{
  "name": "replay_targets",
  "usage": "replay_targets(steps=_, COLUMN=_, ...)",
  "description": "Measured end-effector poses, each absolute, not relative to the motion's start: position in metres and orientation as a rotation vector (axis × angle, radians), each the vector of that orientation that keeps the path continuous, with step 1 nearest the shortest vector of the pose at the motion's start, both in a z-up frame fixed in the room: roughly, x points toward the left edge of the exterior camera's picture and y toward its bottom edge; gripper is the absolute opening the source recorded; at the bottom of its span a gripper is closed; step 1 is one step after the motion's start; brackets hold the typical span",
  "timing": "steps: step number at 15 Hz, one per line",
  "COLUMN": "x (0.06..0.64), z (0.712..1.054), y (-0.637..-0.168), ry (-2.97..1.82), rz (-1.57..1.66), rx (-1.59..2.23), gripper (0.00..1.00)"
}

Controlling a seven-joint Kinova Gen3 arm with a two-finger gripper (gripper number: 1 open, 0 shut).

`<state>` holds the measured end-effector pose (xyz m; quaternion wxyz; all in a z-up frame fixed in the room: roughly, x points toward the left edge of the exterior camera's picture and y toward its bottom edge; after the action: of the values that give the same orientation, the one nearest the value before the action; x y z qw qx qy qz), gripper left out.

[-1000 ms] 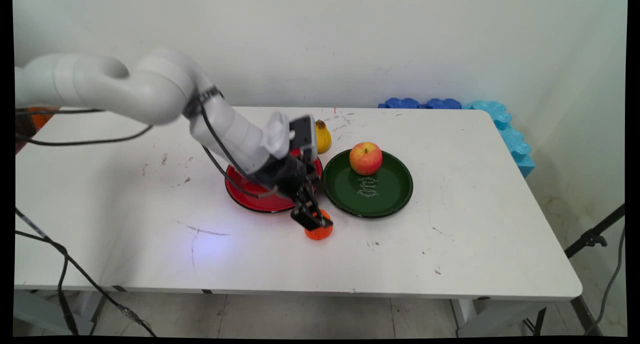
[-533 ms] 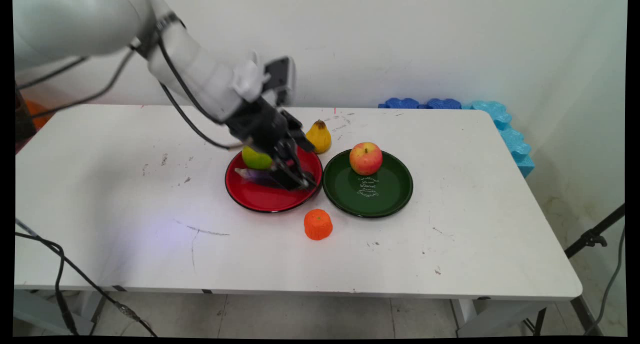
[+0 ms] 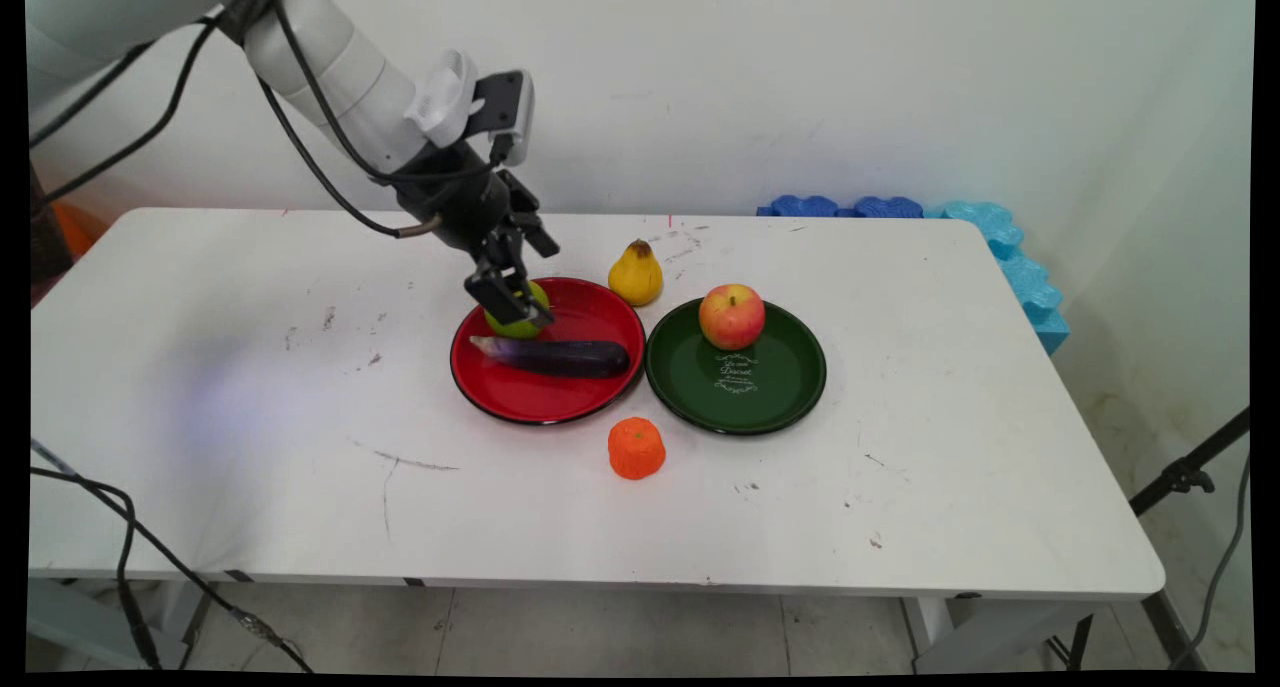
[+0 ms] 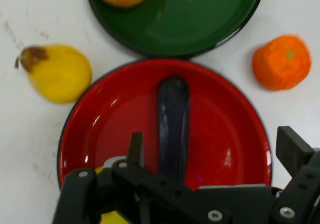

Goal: Pick up the eggplant from the red plate

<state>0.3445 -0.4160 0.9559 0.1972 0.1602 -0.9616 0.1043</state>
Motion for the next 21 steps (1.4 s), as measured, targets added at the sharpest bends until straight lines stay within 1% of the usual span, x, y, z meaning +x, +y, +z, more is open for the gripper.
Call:
replay_targets(steps=10, x=0.346, z=0.881, y=-0.460, ry=-2.791, rz=0.193, rx=0.467, gripper=1.00)
replay_targets(steps=16, x=0.338, z=0.849, y=-0.474, ry=-2.785, rz=0.130, rx=0.463, gripper=1.00)
replay_targets(steps=21, x=0.334, z=0.833, y=-0.480, ry=-2.770, rz=0.119, rx=0.464, gripper=1.00)
